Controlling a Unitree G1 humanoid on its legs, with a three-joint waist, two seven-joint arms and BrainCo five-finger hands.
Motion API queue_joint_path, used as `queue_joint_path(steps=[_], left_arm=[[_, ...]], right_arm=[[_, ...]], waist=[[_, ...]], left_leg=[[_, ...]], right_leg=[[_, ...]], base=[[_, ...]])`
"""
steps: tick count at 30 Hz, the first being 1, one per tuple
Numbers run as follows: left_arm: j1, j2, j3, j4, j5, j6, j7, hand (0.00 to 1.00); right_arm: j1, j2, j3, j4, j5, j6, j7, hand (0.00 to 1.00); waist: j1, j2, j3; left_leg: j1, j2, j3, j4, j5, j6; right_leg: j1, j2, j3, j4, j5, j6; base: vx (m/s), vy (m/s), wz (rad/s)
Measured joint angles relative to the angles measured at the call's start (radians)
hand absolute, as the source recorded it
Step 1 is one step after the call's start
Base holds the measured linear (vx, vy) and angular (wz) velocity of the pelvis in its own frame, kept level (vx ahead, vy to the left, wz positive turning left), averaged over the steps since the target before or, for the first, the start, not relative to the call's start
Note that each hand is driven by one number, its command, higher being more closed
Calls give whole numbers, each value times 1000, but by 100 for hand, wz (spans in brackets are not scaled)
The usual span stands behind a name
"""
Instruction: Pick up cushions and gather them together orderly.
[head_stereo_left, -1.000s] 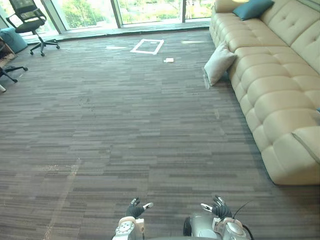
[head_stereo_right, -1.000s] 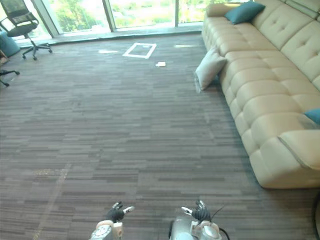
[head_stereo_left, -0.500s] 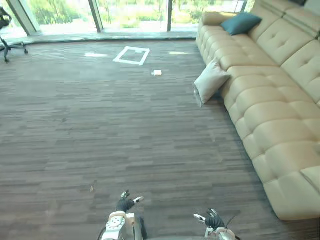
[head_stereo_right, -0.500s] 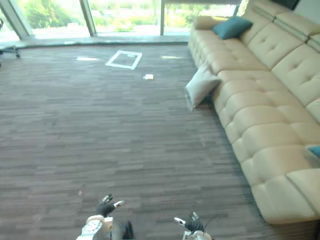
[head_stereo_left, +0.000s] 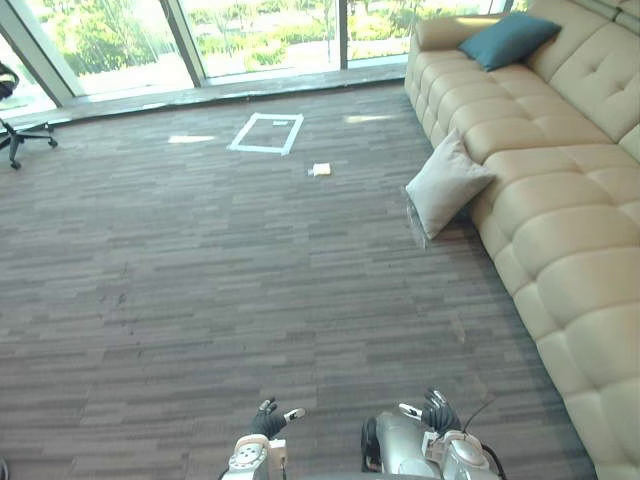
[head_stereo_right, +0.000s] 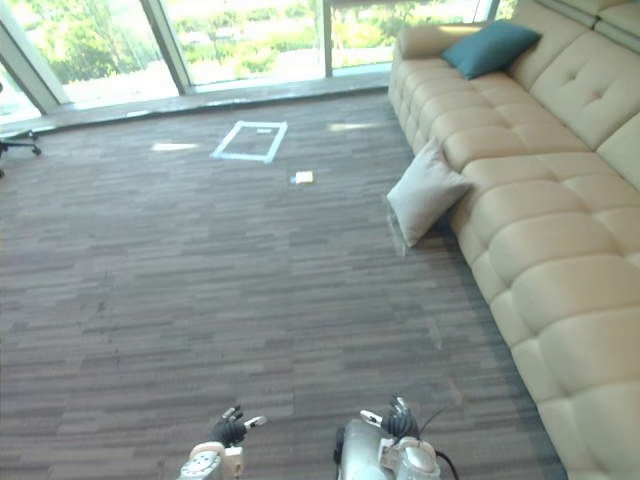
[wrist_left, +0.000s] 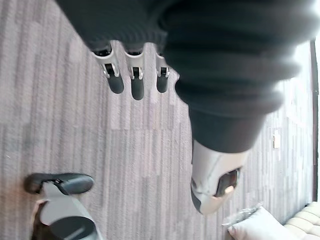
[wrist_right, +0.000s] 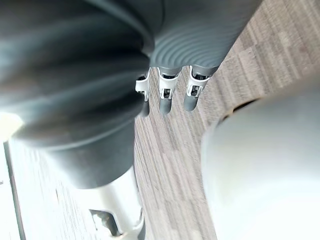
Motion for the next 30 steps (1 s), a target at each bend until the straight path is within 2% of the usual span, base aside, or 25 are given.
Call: queue_joint_path(steps=[1, 2, 4, 5, 6, 7, 8, 10, 12, 13, 14, 15, 16, 17, 18, 19, 20, 22, 23, 24, 26, 27, 28, 29, 30], left_arm=[[14, -1, 31, -23, -3, 0, 2, 0], [16, -1, 38, -31, -3, 0, 2, 0], [24, 3, 66, -75, -4, -6, 6, 0], [24, 2, 66, -77, -4, -7, 6, 0], [23, 0, 62, -83, -6, -14, 7, 0], [23, 0, 61, -84, -6, -20, 7, 0], [24, 2, 54, -83, -6, -23, 10, 0], [24, 2, 41, -80, -6, -26, 11, 0], [21, 8, 3, -76, -6, -28, 13, 0], [20, 26, -3, -75, -6, -28, 11, 0], [21, 43, -19, -64, -4, -25, 10, 0], [21, 46, -21, -61, -4, -25, 10, 0], [18, 66, -25, -51, -4, -26, 10, 0], [10, 72, -36, -35, -4, -25, 9, 0], [5, 78, -38, -32, -4, -20, 10, 0], [4, 80, -39, -28, -4, -15, 11, 0], [5, 76, -44, -13, -4, -7, 11, 0], [7, 74, -55, -10, -4, -1, 9, 0], [7, 73, -55, -9, -4, 1, 10, 0], [2, 70, -56, -3, -5, 3, 9, 0], [-1, 65, -56, -3, -5, 4, 9, 0], [-5, 58, -66, -4, -4, 4, 7, 0], [-6, 52, -65, -4, -3, 4, 7, 0], [-6, 49, -64, -3, -2, 4, 7, 0], [-9, 23, -60, -2, 0, 5, 6, 0]], right_arm=[[-4, 2, 8, 0, 0, 2, 0, 0], [-7, 3, 10, 0, 0, 2, -1, 0], [6, 13, 32, 1, 1, 6, -1, 0], [8, 15, 32, 1, 1, 6, -1, 0], [9, 17, 32, 2, 2, 7, -2, 0], [9, 19, 32, 2, 1, 8, -3, 0], [10, 19, 31, 4, 1, 9, -6, 0], [10, 13, 30, 9, 1, 8, -9, 0], [14, 7, 30, 27, 1, 8, -11, 0], [16, 13, 30, 50, 0, 10, -11, 0], [31, 29, 33, 51, 0, 9, -9, 0], [34, 31, 34, 51, 0, 9, -9, 0], [41, 41, 30, 63, -8, 9, -9, 0], [34, 50, 15, 78, -23, 10, -8, 0], [37, 50, 14, 78, -30, 10, -8, 0], [36, 49, 15, 77, -34, 10, -7, 0], [42, 27, 19, 42, -37, 8, -4, 0], [42, 16, 25, 18, -37, 4, -6, 0], [42, 15, 25, 11, -37, 4, -6, 0], [40, 16, 17, 0, -37, -3, -5, 0], [34, 17, 6, -2, -37, -6, -4, 0], [28, 20, -4, -1, -36, -7, -5, 0], [26, 21, -4, 0, -36, -6, -6, 0], [27, 20, -7, 0, -34, -6, -6, 0], [19, 6, -15, -1, -37, -7, -8, 0]], waist=[[3, 0, 4], [4, 1, 5], [29, -22, 11], [37, -23, 11], [50, -19, 13], [51, -17, 13], [51, -17, 13], [51, -2, 7], [58, 9, -1], [69, -16, -21], [65, -65, -49], [65, -71, -54], [61, -93, -58], [57, -111, -42], [55, -107, -33], [54, -109, -33], [52, -88, -21], [49, -68, -20], [47, -67, -19], [38, -63, -17], [34, -62, -15], [34, -63, -13], [34, -68, -14], [33, -68, -14], [29, -28, -12]], left_leg=[[-129, 46, 2, 274, 7, -25], [-151, 53, 10, 314, 1, -21], [-261, 79, 142, 350, -93, 72], [-278, 82, 175, 318, -118, 94], [-317, 76, 228, 194, -156, 123], [-338, 58, 246, 51, -158, 124], [-349, 15, 233, -200, -138, 123], [-379, -23, 174, -455, -75, 93], [-424, -35, 123, -479, -20, 124], [-411, -67, 120, -458, 52, 156], [-399, -118, 133, -447, 45, 208], [-398, -127, 137, -448, 35, 214], [-367, -157, 156, -444, 7, 229], [-293, -189, 158, -465, -32, 242], [-250, -200, 159, -480, -54, 244], [-226, -204, 159, -484, -65, 248], [-104, -200, 157, -511, -120, 251], [-4, -191, 158, -571, -140, 256], [18, -190, 157, -588, -140, 256], [73, -173, 140, -626, -161, 254], [91, -158, 127, -628, -189, 242], [124, -142, 112, -633, -225, 205], [144, -146, 105, -637, -246, 193], [152, -145, 103, -637, -256, 187], [189, -124, 101, -637, -270, 193]], right_leg=[[82, 33, 13, -61, -14, -12], [106, 40, 20, -76, -20, -16], [265, 49, 69, -203, -26, -25], [290, 47, 81, -227, -25, -23], [348, 40, 110, -278, -23, -12], [382, 34, 125, -307, -21, 9], [422, 21, 141, -340, -30, 24], [464, 20, 162, -388, -46, 49], [511, 20, 182, -418, -80, 84], [540, -16, 209, -412, -101, 107], [511, -72, 221, -333, -102, 112], [497, -81, 225, -304, -101, 114], [424, -108, 246, -115, -77, 155], [319, -126, 284, 174, 28, 263], [260, -134, 301, 323, 99, 310], [229, -135, 306, 392, 111, 316], [123, -133, 270, 588, 87, 257], [22, -129, 207, 593, 31, 199], [-1, -127, 191, 575, 17, 190], [-82, -112, 133, 453, -15, 164], [-120, -104, 93, 313, -15, 153], [-126, -95, 33, 0, 56, 139], [-125, -94, 28, -122, 112, 130], [-125, -93, 31, -131, 167, 118], [-113, -73, 17, -86, 193, 85]], base=[[452, -112, -29], [415, -55, -48], [393, -25, -55], [333, 5, -75], [306, 56, -70], [494, 113, -73], [442, 137, -43], [532, 254, -38], [525, 317, -43], [629, 318, -44], [629, 318, -39], [751, 330, -15], [592, 285, 3], [702, 330, 6], [423, 196, 4], [504, 176, -8], [477, 157, -11], [418, 114, -7], [419, 40, 20], [470, -35, 33], [548, -137, 37], [536, -203, 34], [557, -220, 33], [501, -188, 16], [607, -193, 9]])
